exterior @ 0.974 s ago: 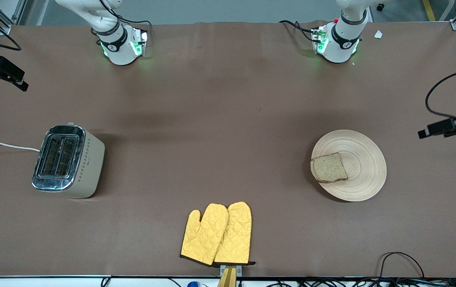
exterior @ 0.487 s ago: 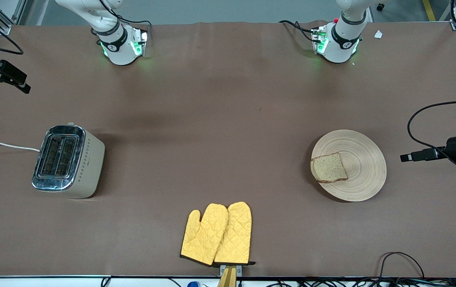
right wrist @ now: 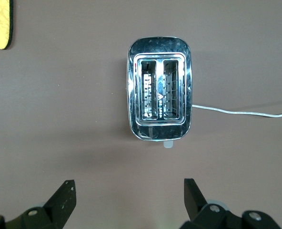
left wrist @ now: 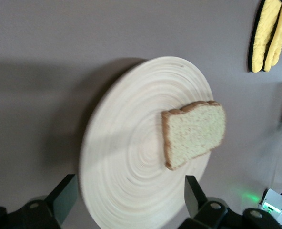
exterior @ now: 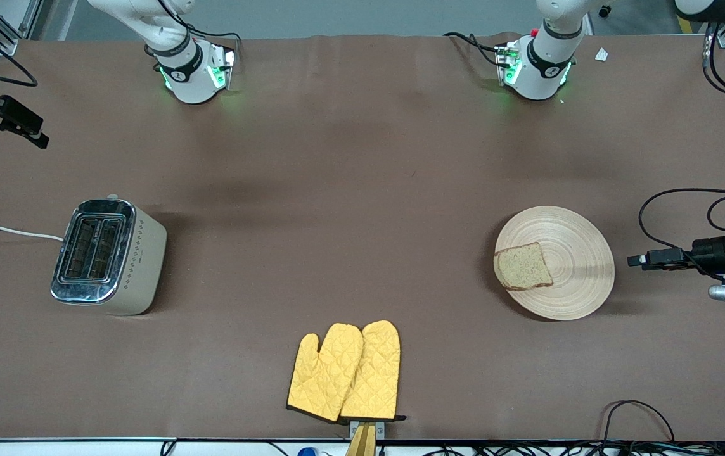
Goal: Move plate and put bread in toaster
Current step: 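Move the left gripper to the wooden plate rim and grip it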
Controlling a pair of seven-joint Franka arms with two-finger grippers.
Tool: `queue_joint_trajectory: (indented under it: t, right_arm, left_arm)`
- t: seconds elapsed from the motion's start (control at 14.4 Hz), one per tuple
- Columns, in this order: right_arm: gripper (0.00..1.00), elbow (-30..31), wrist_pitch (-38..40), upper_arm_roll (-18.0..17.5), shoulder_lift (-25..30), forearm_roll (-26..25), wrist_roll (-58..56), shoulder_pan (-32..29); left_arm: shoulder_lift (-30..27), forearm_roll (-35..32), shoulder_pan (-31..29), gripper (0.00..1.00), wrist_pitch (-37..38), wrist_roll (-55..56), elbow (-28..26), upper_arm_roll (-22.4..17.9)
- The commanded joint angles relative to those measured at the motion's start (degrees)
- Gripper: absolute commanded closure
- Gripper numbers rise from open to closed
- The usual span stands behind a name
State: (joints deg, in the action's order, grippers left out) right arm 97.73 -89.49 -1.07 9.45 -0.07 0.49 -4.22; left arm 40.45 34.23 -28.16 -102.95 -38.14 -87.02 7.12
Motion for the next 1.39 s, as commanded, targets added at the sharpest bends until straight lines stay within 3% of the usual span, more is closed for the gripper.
queue_joint_trajectory:
  t: [0.0,0.42,1.32]
  right_arm:
    - [0.0,0.4,0.2,0.1,0.4,0.2,0.4,0.5]
    - [0.0,0.4,0.2,0.1,0.4,0.2,0.3,0.5]
    - [0.0,0.4,0.3,0.1,0.4,0.2,-0.4,0.4]
  left_arm:
    - [2.6,2.6,-1.1,0.12,-0.4,-6.1,1.2,0.4]
    - [7.1,2.9,-2.6,0.32,-0.4,-11.3,1.2,0.4]
    - [8.9,3.0,-2.5,0.79,0.1,-11.7,1.2,1.1]
